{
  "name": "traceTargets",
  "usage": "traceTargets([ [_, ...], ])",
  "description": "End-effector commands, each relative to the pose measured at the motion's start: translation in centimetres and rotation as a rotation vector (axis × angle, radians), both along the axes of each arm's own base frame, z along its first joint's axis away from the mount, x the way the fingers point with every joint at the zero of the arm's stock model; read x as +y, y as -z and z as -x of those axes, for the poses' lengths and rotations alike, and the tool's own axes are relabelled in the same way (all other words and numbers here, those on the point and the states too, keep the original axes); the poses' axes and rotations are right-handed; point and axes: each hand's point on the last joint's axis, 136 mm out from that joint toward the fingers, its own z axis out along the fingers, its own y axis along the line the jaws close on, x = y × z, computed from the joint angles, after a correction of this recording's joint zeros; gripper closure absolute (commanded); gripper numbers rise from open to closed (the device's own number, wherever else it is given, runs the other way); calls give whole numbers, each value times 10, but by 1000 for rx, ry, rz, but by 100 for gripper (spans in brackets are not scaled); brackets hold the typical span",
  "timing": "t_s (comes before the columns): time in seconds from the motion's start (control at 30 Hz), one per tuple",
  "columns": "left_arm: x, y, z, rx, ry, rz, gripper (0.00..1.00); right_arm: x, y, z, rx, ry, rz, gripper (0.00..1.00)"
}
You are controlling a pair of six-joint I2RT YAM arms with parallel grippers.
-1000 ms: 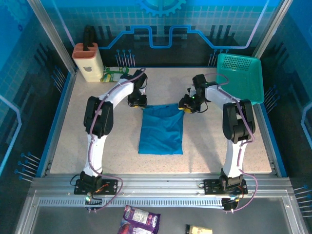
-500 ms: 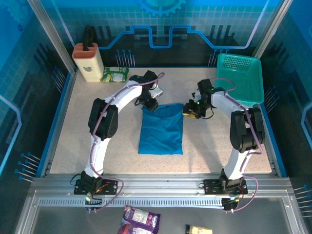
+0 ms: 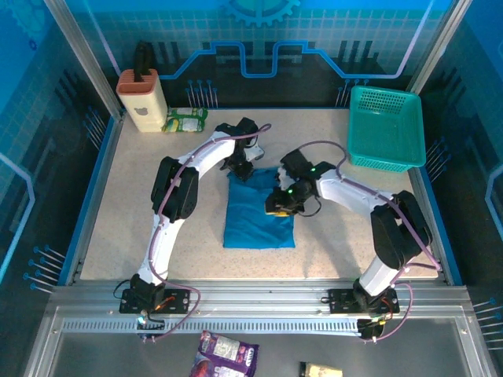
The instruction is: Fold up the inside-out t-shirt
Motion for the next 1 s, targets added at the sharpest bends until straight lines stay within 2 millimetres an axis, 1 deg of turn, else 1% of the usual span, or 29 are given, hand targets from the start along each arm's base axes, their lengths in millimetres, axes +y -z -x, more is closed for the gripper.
traceTargets([
  [0.0,7,-14,-4,-31,16,-47,60,21,25,17,87,-19,10,67],
  [0.03,8,-15,-5,-37,18,-52,61,18,35,19,95,-18,47,68],
  [0.1,13,-17,-10,-56,14,-67,63,2,57,23,121,4,135,71],
  [0.2,22,-21,-18,-78,0,-78,64,-14,76,29,155,34,182,72],
  [0.3,33,-23,-30,-92,-21,-91,64,-23,86,36,175,57,192,73],
  [0.47,47,-28,-46,-108,-50,-95,64,-25,97,43,206,73,189,74],
  [0.63,59,-20,-52,-85,-67,-102,64,-24,96,41,201,86,181,74],
  [0.73,61,-13,-54,-70,-70,-99,61,-21,91,39,190,90,166,74],
  [0.8,61,-14,-57,-81,-80,-101,57,-19,86,37,183,90,157,74],
  [0.83,59,-18,-58,-85,-88,-92,55,-18,84,36,178,85,151,74],
  [0.9,50,-29,-58,-84,-102,-31,53,-14,75,32,159,83,130,74],
  [0.97,35,-49,-56,-91,-112,69,52,-8,59,24,124,78,98,73],
])
